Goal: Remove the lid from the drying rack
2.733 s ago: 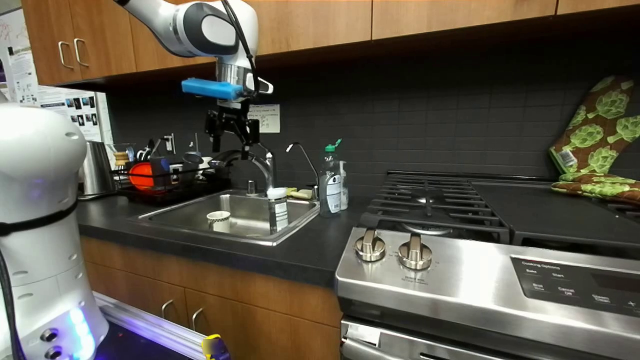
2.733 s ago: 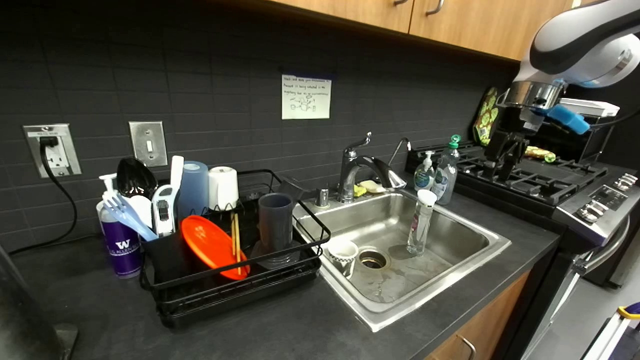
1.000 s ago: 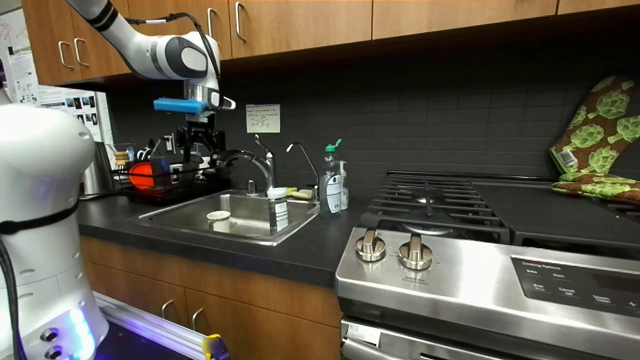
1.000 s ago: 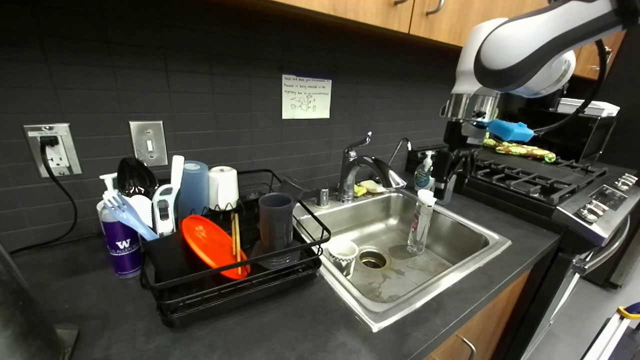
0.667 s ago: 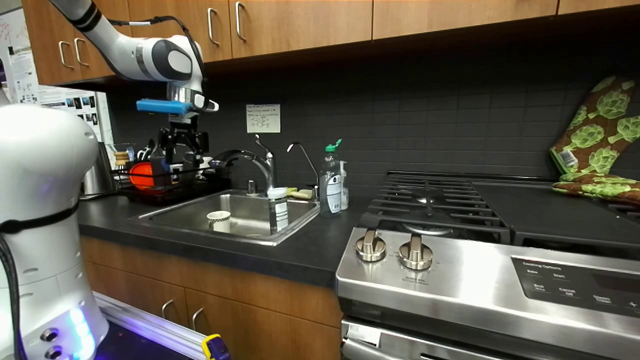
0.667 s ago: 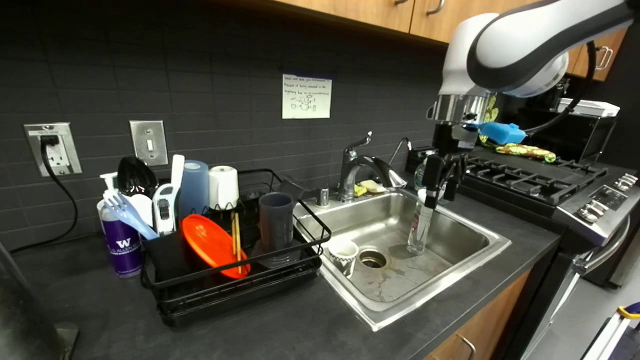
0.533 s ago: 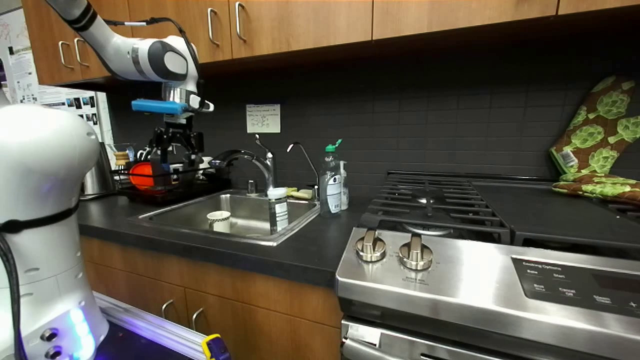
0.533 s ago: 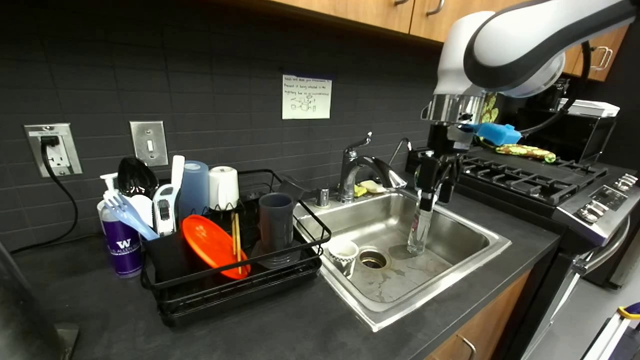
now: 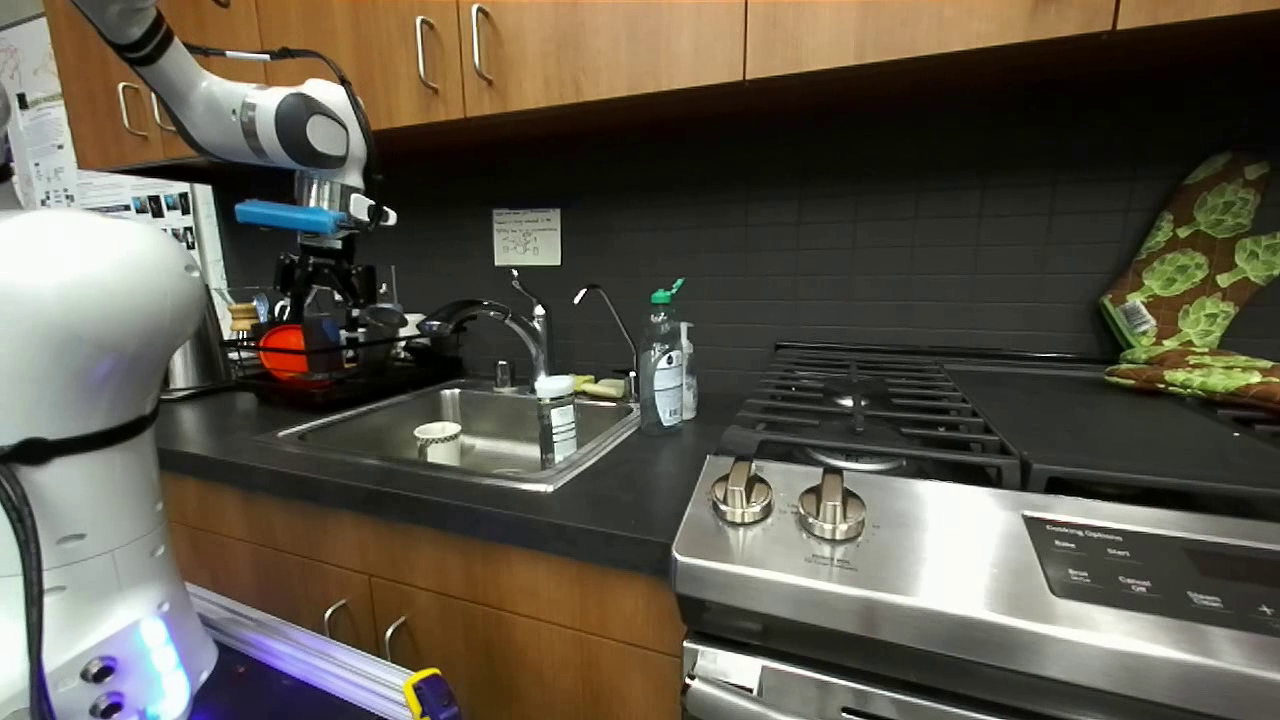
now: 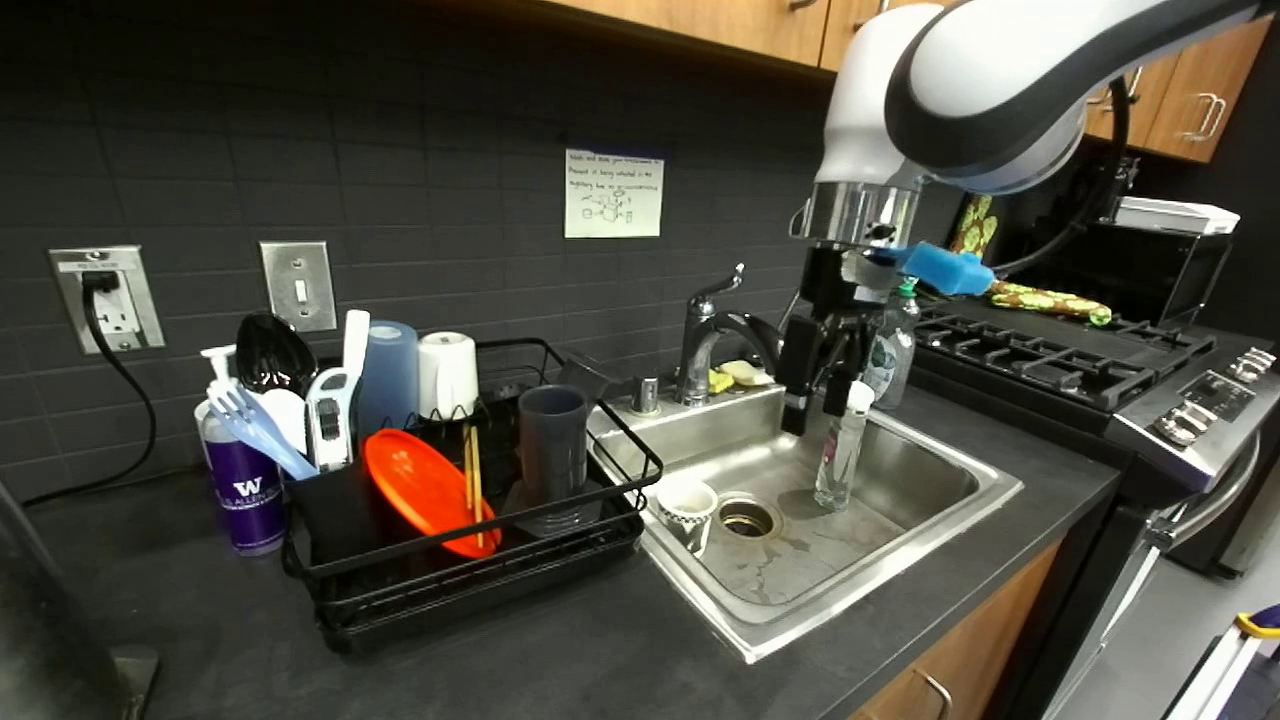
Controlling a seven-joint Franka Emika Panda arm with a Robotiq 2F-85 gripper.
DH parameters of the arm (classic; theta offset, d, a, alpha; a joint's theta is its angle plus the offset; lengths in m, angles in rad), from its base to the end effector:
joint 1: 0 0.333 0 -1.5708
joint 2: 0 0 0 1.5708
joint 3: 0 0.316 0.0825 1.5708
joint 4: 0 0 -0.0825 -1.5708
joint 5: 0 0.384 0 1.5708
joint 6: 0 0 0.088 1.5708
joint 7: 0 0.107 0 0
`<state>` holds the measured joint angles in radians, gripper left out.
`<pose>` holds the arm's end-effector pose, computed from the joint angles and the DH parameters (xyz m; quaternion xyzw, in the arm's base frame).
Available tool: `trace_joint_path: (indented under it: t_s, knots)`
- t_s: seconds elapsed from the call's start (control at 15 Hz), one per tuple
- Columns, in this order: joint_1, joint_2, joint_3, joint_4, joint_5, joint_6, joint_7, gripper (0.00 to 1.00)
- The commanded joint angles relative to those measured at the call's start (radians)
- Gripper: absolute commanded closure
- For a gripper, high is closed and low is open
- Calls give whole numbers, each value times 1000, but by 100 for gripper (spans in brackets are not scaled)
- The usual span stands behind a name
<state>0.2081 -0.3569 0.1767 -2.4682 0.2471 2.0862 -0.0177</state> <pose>0.3894 0.1716 0.4201 -0.9883 -0.1320 0.0263 0.0723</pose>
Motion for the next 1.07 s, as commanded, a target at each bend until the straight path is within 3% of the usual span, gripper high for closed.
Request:
trace_joint_path:
  t_s: [0.0, 1.0]
  knots:
    - [17, 89, 39, 84, 0, 34, 72, 0]
    - [77, 286, 179, 274, -74, 188, 330, 0]
